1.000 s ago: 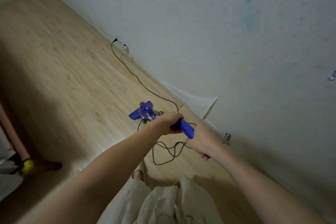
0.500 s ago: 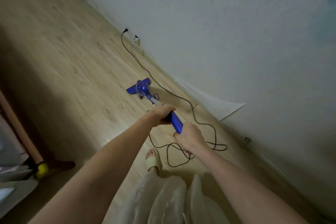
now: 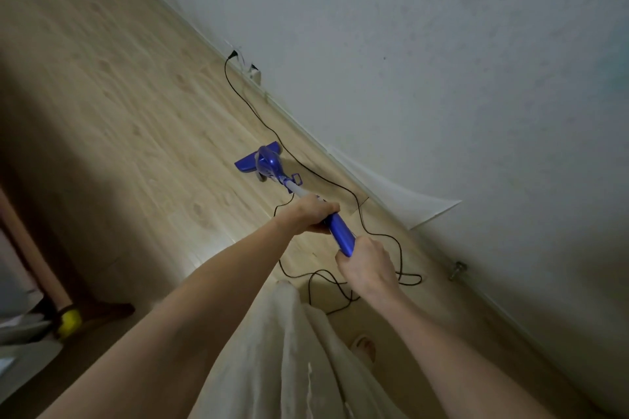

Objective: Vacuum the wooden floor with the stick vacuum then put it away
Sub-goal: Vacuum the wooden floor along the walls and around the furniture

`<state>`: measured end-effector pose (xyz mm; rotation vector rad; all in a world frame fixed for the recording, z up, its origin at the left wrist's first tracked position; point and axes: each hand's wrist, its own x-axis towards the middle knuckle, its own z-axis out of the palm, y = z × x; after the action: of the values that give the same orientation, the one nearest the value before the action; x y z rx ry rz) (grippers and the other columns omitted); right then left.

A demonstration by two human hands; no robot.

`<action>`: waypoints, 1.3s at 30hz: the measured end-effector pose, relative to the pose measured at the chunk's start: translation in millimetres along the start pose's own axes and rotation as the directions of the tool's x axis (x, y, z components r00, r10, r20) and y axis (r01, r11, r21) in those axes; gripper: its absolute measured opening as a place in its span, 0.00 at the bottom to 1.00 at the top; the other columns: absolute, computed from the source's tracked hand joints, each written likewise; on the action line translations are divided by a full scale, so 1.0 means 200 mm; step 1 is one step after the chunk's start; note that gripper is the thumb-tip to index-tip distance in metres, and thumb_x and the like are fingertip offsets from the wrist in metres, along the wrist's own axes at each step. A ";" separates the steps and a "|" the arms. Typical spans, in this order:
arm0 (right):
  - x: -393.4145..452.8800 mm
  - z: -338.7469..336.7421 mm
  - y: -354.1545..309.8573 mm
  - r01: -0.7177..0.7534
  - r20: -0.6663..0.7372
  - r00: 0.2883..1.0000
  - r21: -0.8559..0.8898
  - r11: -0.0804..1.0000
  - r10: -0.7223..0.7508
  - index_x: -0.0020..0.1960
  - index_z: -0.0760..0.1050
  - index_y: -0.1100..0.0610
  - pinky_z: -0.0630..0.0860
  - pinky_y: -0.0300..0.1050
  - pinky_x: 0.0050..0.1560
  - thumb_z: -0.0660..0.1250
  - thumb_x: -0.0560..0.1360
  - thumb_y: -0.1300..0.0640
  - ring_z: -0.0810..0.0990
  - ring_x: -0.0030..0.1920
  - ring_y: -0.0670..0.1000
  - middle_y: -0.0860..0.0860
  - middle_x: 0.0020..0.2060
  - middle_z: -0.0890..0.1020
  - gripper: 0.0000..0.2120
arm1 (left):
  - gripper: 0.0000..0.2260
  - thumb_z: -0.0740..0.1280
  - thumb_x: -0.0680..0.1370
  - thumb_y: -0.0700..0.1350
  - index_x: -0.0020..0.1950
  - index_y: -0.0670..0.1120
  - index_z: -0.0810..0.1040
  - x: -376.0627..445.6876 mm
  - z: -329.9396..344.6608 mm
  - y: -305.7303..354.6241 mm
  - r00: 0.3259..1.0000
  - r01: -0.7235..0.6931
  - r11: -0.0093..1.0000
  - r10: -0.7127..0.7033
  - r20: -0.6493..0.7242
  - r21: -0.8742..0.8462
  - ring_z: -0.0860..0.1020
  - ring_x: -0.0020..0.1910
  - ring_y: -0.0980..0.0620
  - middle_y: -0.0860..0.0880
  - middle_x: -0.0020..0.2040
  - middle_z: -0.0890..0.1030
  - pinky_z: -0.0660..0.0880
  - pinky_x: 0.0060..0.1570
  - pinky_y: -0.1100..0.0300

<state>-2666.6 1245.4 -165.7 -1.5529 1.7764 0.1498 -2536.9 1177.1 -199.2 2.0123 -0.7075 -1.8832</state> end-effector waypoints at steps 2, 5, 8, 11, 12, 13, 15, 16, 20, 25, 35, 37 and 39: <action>-0.04 -0.04 0.09 0.010 -0.004 1.000 0.000 1.000 -0.010 0.56 0.73 0.58 0.64 0.38 0.28 0.66 0.77 0.53 0.71 0.30 0.45 0.47 0.35 0.71 0.12 | 0.09 0.65 0.79 0.44 0.51 0.38 0.70 -0.06 0.10 0.00 1.000 0.003 1.000 -0.003 -0.008 0.001 0.81 0.38 0.50 0.42 0.42 0.79 0.79 0.36 0.62; -0.10 -0.11 0.22 0.028 -0.005 1.000 -0.009 1.000 -0.028 0.55 0.72 0.58 0.74 0.42 0.31 0.67 0.76 0.53 0.76 0.32 0.49 0.49 0.36 0.74 0.12 | 0.08 0.65 0.78 0.44 0.49 0.39 0.72 -0.14 0.26 0.00 1.000 -0.004 1.000 0.004 -0.006 -0.010 0.81 0.39 0.50 0.42 0.42 0.79 0.80 0.39 0.62; -0.16 -0.20 0.36 0.057 0.021 0.998 -0.027 0.998 -0.056 0.51 0.67 0.55 0.82 0.53 0.40 0.67 0.75 0.54 0.81 0.36 0.54 0.52 0.37 0.76 0.10 | 0.06 0.64 0.79 0.42 0.48 0.39 0.72 -0.21 0.43 -0.01 1.000 -0.010 0.995 0.008 -0.016 -0.096 0.80 0.42 0.49 0.43 0.42 0.79 0.80 0.45 0.59; -0.20 -0.29 0.52 0.063 0.044 0.997 -0.070 0.996 -0.060 0.50 0.65 0.55 0.82 0.51 0.41 0.67 0.75 0.54 0.79 0.33 0.53 0.51 0.36 0.76 0.11 | 0.07 0.64 0.79 0.43 0.48 0.39 0.73 -0.25 0.61 -0.05 1.000 -0.012 0.989 0.009 -0.021 -0.145 0.80 0.42 0.48 0.43 0.43 0.78 0.80 0.46 0.57; -0.21 -0.32 0.57 0.066 0.050 0.997 -0.095 0.993 -0.062 0.50 0.65 0.55 0.82 0.50 0.41 0.67 0.75 0.54 0.79 0.33 0.52 0.51 0.36 0.76 0.11 | 0.08 0.64 0.79 0.44 0.50 0.38 0.73 -0.26 0.67 -0.06 1.000 -0.011 0.984 0.007 -0.024 -0.177 0.80 0.40 0.49 0.43 0.42 0.78 0.81 0.41 0.59; -0.22 -0.35 0.62 0.074 0.051 0.996 -0.131 0.989 -0.068 0.51 0.67 0.55 0.82 0.51 0.41 0.67 0.74 0.54 0.79 0.33 0.53 0.51 0.37 0.76 0.11 | 0.09 0.64 0.79 0.44 0.52 0.38 0.72 -0.27 0.73 -0.07 1.000 -0.012 0.977 0.006 -0.027 -0.214 0.79 0.38 0.49 0.42 0.42 0.78 0.80 0.35 0.60; -0.22 -0.41 0.71 0.091 0.047 0.995 -0.205 0.975 -0.083 0.52 0.71 0.57 0.82 0.50 0.42 0.67 0.73 0.54 0.80 0.36 0.53 0.51 0.38 0.77 0.11 | 0.10 0.64 0.79 0.44 0.54 0.38 0.70 -0.26 0.83 -0.09 1.000 -0.012 0.961 0.007 -0.021 -0.276 0.79 0.36 0.49 0.42 0.42 0.77 0.79 0.33 0.60; -0.22 -0.44 0.74 0.097 0.046 0.995 -0.235 0.967 -0.089 0.54 0.72 0.56 0.81 0.48 0.42 0.67 0.73 0.54 0.80 0.38 0.52 0.51 0.39 0.77 0.11 | 0.09 0.63 0.79 0.43 0.54 0.38 0.69 -0.26 0.88 -0.09 1.000 -0.010 0.951 0.006 -0.015 -0.309 0.79 0.36 0.48 0.42 0.41 0.77 0.79 0.34 0.59; -0.16 -0.50 0.81 0.100 0.064 0.994 -0.276 0.956 -0.086 0.56 0.72 0.56 0.70 0.41 0.36 0.67 0.74 0.54 0.76 0.36 0.50 0.52 0.42 0.77 0.12 | 0.06 0.61 0.80 0.40 0.52 0.38 0.68 -0.24 0.95 -0.04 1.000 0.007 0.935 -0.004 0.008 -0.354 0.77 0.36 0.49 0.42 0.40 0.74 0.79 0.38 0.58; -0.02 -0.56 0.72 0.120 0.085 0.992 -0.334 0.935 -0.097 0.56 0.72 0.56 0.72 0.44 0.40 0.67 0.74 0.53 0.77 0.41 0.53 0.52 0.43 0.76 0.12 | 0.06 0.61 0.81 0.40 0.51 0.37 0.67 -0.15 0.88 0.06 1.000 0.007 0.910 -0.008 0.000 -0.415 0.77 0.35 0.48 0.42 0.40 0.74 0.79 0.43 0.55; 0.38 -0.42 0.11 0.149 0.110 0.987 -0.302 0.942 -0.120 0.53 0.72 0.57 0.77 0.49 0.45 0.66 0.73 0.53 0.79 0.42 0.55 0.53 0.43 0.78 0.12 | 0.07 0.63 0.80 0.39 0.44 0.40 0.68 0.18 0.22 0.24 0.998 -0.006 0.900 -0.019 -0.053 -0.435 0.77 0.35 0.48 0.43 0.40 0.75 0.79 0.49 0.53; 0.45 -0.34 -0.05 0.145 0.124 0.986 -0.279 0.949 -0.114 0.55 0.73 0.57 0.77 0.48 0.45 0.66 0.74 0.53 0.79 0.42 0.54 0.54 0.43 0.79 0.13 | 0.07 0.64 0.79 0.39 0.43 0.41 0.67 0.25 0.04 0.23 0.997 -0.010 0.900 -0.023 -0.070 -0.435 0.76 0.35 0.49 0.44 0.40 0.74 0.79 0.43 0.56; 0.52 -0.25 -0.20 0.141 0.137 0.985 -0.258 0.956 -0.108 0.57 0.72 0.56 0.76 0.46 0.45 0.66 0.75 0.53 0.79 0.43 0.53 0.53 0.44 0.78 0.13 | 0.07 0.65 0.79 0.40 0.46 0.40 0.68 0.33 -0.14 0.23 0.997 -0.006 0.904 -0.027 -0.072 -0.427 0.77 0.37 0.49 0.43 0.41 0.74 0.79 0.39 0.58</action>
<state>-2651.5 1124.1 -177.6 -1.8003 1.6073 0.4287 -2515.1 1100.6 -227.8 1.7918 -0.2318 -1.7664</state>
